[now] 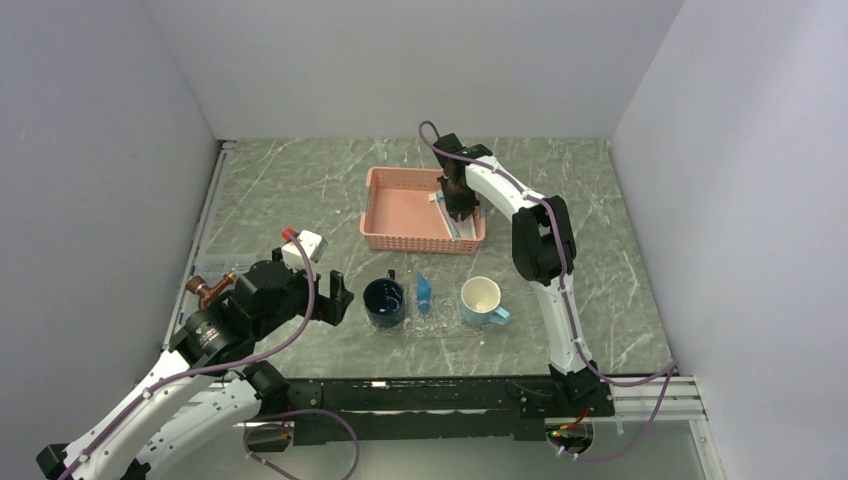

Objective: Prepare toiletry sets of a toothbrush and toothpaste on the tray

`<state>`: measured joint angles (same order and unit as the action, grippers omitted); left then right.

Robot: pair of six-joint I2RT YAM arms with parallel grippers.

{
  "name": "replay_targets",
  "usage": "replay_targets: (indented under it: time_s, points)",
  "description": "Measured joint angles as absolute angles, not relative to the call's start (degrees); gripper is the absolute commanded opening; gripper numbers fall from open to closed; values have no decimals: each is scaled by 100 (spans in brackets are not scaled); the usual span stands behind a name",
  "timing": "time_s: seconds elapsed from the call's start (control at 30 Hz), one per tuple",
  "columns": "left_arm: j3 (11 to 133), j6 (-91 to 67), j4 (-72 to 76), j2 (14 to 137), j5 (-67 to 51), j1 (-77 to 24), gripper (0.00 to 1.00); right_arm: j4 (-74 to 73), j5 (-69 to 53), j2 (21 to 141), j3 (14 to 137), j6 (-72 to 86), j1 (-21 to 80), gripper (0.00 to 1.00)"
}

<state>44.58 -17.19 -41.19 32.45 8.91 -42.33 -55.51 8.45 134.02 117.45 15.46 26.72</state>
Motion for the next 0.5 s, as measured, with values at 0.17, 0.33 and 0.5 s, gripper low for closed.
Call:
replay_targets:
  time_s: [0.17, 0.33, 0.5]
  points:
    - [4458, -1719, -4119, 3234, 891, -4233, 99, -5555, 849, 13402, 11747, 1584, 2711, 45]
    - [4458, -1719, -4121, 3208, 891, -4233, 99, -5612, 954, 13402, 11747, 1608, 2724, 46]
    - [4458, -1719, -4119, 3181, 891, -4233, 99, -5627, 1039, 13402, 11747, 1608, 2727, 46]
